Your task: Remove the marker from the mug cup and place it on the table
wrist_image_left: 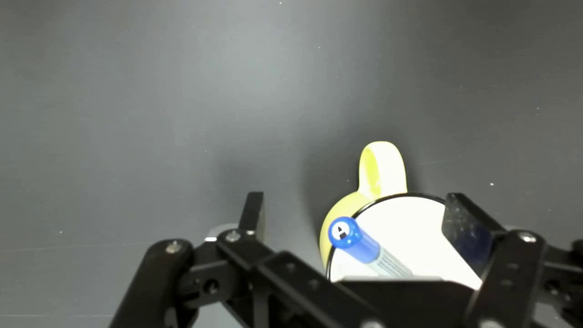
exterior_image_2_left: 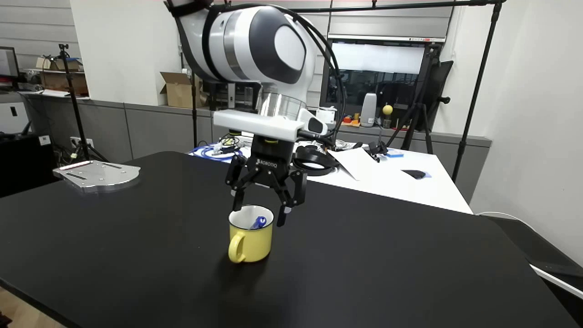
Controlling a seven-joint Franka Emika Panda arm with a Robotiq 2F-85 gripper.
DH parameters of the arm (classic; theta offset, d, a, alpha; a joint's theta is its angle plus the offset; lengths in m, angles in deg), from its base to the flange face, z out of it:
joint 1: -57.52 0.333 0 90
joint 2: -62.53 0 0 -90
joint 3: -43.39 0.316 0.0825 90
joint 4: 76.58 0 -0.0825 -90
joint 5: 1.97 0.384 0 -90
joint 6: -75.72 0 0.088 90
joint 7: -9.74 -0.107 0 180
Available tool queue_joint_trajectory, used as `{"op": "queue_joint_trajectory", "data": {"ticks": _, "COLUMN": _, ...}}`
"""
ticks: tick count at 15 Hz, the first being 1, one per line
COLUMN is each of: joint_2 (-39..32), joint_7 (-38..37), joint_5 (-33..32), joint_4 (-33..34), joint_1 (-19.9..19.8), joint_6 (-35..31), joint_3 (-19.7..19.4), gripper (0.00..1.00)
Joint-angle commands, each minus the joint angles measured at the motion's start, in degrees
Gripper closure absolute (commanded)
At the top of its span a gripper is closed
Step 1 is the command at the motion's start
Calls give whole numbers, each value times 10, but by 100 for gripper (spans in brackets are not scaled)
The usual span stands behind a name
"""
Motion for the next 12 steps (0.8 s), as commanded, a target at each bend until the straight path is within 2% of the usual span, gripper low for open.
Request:
{"op": "queue_joint_trajectory", "data": {"ticks": 1, "joint_2": -21, "joint_7": -1, "joint_5": 6, "joint_4": 25, "joint_1": -5, "joint_6": 5, "joint_3": -1, "gripper": 26}}
{"op": "queue_joint_trajectory", "data": {"ticks": 11, "joint_2": -45, "joint_7": 1, "joint_5": 10, "joint_4": 48, "joint_1": -10, "joint_6": 5, "joint_3": 0, "gripper": 96}}
{"op": "queue_joint_trajectory", "data": {"ticks": 12, "joint_2": -46, "joint_7": 2, "joint_5": 10, "joint_4": 51, "joint_1": -10, "joint_6": 5, "joint_3": 0, "gripper": 98}}
